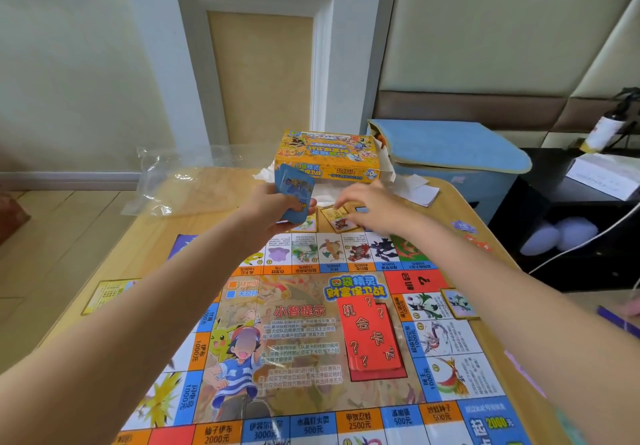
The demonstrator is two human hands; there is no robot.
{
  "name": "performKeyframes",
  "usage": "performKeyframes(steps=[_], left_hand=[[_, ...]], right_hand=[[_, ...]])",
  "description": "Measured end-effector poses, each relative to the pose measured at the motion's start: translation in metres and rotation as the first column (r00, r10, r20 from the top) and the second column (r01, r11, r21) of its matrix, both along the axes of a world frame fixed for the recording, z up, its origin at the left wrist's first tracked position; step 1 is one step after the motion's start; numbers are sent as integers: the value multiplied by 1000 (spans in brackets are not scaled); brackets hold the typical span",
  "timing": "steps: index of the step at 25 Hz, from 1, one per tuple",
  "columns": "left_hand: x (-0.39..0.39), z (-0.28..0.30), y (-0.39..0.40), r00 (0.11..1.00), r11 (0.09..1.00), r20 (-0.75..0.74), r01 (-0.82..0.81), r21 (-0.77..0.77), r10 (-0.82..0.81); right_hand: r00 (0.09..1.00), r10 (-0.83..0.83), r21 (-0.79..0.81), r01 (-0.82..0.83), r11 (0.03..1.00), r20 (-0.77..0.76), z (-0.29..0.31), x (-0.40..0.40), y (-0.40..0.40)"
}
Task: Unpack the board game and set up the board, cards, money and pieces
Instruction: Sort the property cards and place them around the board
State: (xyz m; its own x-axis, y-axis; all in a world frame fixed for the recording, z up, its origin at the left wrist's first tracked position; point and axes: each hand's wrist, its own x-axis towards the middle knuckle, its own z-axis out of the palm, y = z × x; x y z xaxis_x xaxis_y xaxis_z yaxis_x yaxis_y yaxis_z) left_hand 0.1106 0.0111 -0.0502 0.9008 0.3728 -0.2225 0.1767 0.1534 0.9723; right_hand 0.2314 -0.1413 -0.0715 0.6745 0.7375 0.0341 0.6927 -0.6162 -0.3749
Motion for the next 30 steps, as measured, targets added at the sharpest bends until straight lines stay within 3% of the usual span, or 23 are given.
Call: performKeyframes(steps=[7, 9, 10, 12, 14, 18, 20, 22, 23, 25, 27, 30], left_hand=[[-8, -10, 3, 1000, 997, -7, 7, -73, -8], [-13, -14, -1, 998, 986, 1, 55, -159, -55], [-15, -16, -2, 997, 979, -2, 70, -190, -72], [-19, -18, -3, 995, 975, -24, 86, -204, -92], [-21, -17, -7, 991, 975, -39, 121, -186, -130], [-33, -6, -17, 981, 954, 6, 188, -235, -192], [-40, -2, -15, 987, 928, 39, 160, -336, -156], [-47, 0, -11, 991, 914, 25, 131, -384, -132], [-49, 1, -10, 993, 911, 15, 113, -396, -116], [-50, 5, -11, 995, 903, 29, 95, -418, -91], [-51, 11, -16, 992, 910, 75, 123, -395, -101], [-53, 14, -18, 985, 949, 97, 165, -269, -144]], right_hand=[[992, -125, -24, 124, 992, -33, -11, -2, -3], [988, -149, 100, 151, 983, -31, -5, -4, -4], [983, -158, 224, 175, 959, -89, 3, -7, -4], [928, -65, 416, 226, 881, -368, 23, -20, -5], [845, 54, 435, 217, 874, -531, 37, -36, -5], [839, 42, 386, 205, 900, -542, 39, -58, -10], [849, -12, 473, 305, 827, -528, 42, -62, -16], [916, -106, 669, 358, 652, -387, 47, -66, -22], [957, -144, 747, 287, 600, -252, 48, -68, -24], [990, -90, 687, -10, 727, 110, 43, -73, -26], [886, 58, 465, -296, 835, 460, 28, -78, -28], [766, 202, 295, -457, 839, 610, 19, -77, -33]])
